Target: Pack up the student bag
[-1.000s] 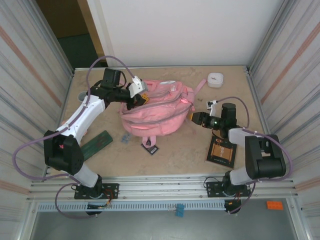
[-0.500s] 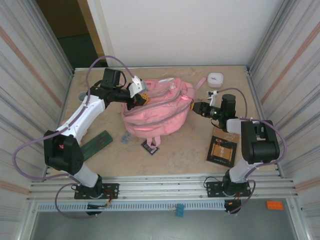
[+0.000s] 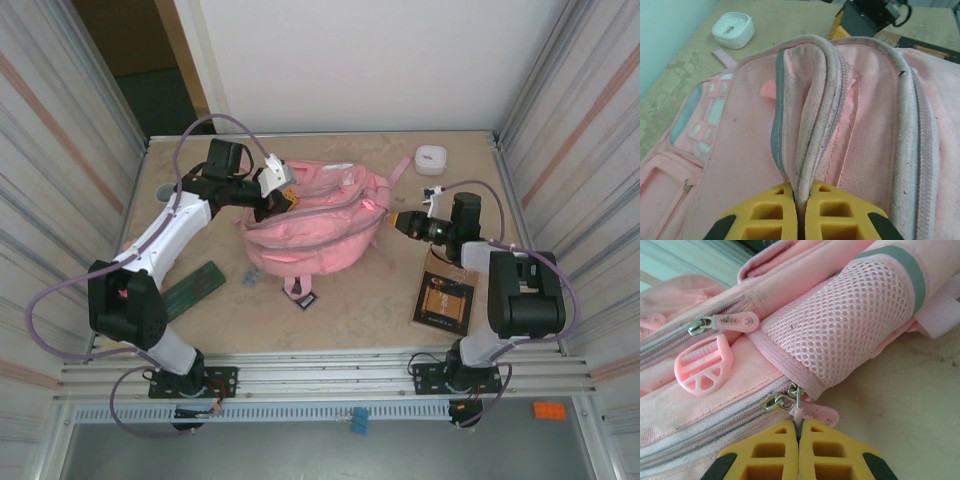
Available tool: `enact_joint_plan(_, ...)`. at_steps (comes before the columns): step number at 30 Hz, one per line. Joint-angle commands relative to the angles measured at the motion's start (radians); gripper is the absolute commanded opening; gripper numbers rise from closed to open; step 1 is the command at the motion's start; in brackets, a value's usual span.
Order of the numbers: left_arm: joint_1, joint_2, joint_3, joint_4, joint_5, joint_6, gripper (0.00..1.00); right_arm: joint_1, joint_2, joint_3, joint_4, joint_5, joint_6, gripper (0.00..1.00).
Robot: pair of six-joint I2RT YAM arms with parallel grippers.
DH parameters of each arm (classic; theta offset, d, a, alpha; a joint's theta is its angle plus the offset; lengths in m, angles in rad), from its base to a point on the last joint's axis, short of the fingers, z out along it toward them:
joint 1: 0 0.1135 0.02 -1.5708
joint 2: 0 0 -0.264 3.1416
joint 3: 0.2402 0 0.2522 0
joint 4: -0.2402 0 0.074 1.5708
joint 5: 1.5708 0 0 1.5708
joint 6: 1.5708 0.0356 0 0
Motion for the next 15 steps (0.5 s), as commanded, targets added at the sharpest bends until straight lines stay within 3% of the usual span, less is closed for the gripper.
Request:
enact_joint_plan(1,0.003,-0.053,-0.004,0.110,-0.059,-0.033,0.00,0.025,-0.080,0.004,-0.174,-0.030,-0.114,0.00)
enact_joint_plan(5,-0.004,-0.054,-0.014,0.120,-0.085,-0.032,0.00,0.042,-0.110,0.016,-0.277,-0.078,-0.174,0.00)
enact_joint_plan(15,-0.080,-0.036,-0.021,0.188,-0.335,-0.119,0.00,0.203,-0.226,0.064,-0.414,-0.064,-0.193,0.00)
